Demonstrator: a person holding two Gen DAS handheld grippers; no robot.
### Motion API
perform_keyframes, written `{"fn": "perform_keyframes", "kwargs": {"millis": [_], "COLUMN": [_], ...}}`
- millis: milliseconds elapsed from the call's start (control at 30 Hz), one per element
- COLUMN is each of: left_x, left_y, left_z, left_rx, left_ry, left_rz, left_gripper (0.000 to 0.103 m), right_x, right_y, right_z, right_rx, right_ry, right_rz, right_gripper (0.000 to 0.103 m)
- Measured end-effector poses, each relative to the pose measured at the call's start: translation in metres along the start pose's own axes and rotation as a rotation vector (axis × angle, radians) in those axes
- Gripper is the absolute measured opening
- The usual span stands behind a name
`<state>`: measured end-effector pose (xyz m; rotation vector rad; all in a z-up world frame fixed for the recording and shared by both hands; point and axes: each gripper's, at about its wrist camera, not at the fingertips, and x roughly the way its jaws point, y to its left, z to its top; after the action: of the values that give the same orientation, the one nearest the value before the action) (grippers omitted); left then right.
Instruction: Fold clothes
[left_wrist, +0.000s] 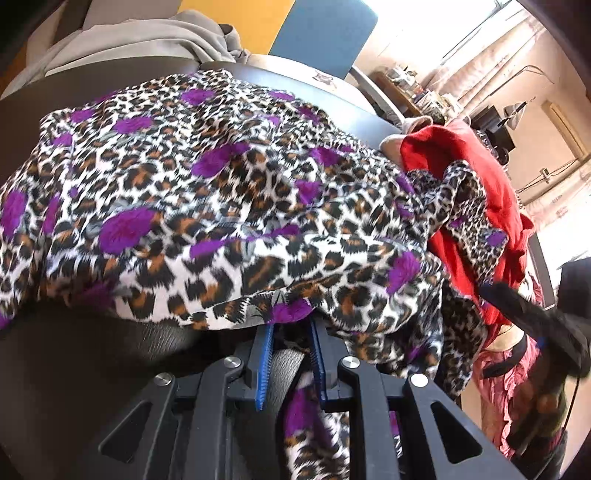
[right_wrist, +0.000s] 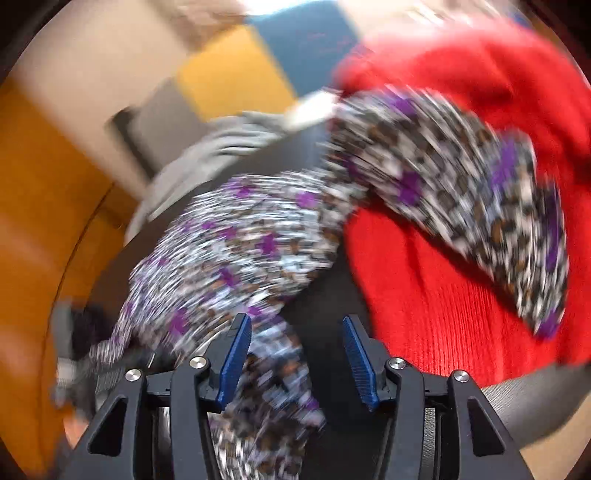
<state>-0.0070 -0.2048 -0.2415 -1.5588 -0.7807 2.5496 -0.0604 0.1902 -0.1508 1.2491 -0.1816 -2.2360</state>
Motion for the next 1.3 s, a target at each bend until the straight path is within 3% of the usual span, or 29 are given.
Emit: {"fn": "perform_keyframes", "kwargs": {"millis": [133,200,333,367,400,433,500,567,767,833,933,1067,1133,1267,1300], "left_x": [-0.007,-0.015,-0.035,-0.038,-0.042,-0.045,-0.053,-0.06,-0.082,-0.088,-0.093,-0.096,-0.105,-0.134,-0.141], "left_y": [0.006,0.008,0.019,0.022,0.026,0.029,0.035,0.038,0.02,0.017,0.024,0.067,0.093,0.138,0.146], "left_z": [0.011,0.016,0.007,0.004,-0.001,-0.006,-0.017,-0.028,-0.055,-0.062,-0.073,-0.093,-0.105,-0.123,-0.124], "left_rx": [-0.034,-0.044,-0.052,-0.057,-0.063,-0.066,-0.07,-0.065,0.02,0.019,-0.019,-0.195,-0.284,-0.389,-0.406], "left_ry": [-0.034,-0.067,-0.11,-0.116,-0.119,-0.116,-0.107,-0.099,-0.073,-0.068,-0.064,-0.041,-0.076,-0.172,-0.195], "left_rz": [-0.016,-0.013,-0.003,-0.003,-0.006,-0.017,-0.045,-0.082,-0.258,-0.336,-0.349,-0.408,-0.364,-0.157,-0.114], "left_gripper": [0.018,0.018,0.018,0.018,0.018,0.018,0.018,0.018,0.021,0.022,0.023,0.024,0.024,0.024,0.024], "right_x": [0.006,0.028,0.064,0.072,0.081,0.089,0.083,0.053,-0.055,-0.065,-0.061,-0.043,-0.035,-0.008,-0.003], "right_y": [0.06,0.087,0.095,0.096,0.097,0.098,0.093,0.088,0.091,0.103,0.124,0.164,0.191,0.241,0.255], "right_z": [-0.019,-0.025,-0.022,-0.022,-0.021,-0.02,-0.015,-0.004,0.017,0.007,-0.019,-0.055,-0.068,-0.092,-0.102], "right_rx": [-0.352,-0.473,-0.526,-0.534,-0.542,-0.551,-0.503,-0.416,-0.215,-0.215,-0.218,-0.239,-0.3,-0.43,-0.466], "right_ry": [0.039,0.072,0.159,0.181,0.203,0.226,0.226,0.18,0.011,0.041,0.142,0.276,0.331,0.493,0.54], "right_rz": [-0.004,-0.014,-0.057,-0.068,-0.08,-0.091,-0.063,0.023,0.424,0.507,0.627,0.828,0.915,1.0,0.984], "right_gripper": [0.052,0.051,0.048,0.044,0.024,0.015,0.008,0.006,0.007,0.007,0.007,0.007,0.007,0.012,0.025]}}
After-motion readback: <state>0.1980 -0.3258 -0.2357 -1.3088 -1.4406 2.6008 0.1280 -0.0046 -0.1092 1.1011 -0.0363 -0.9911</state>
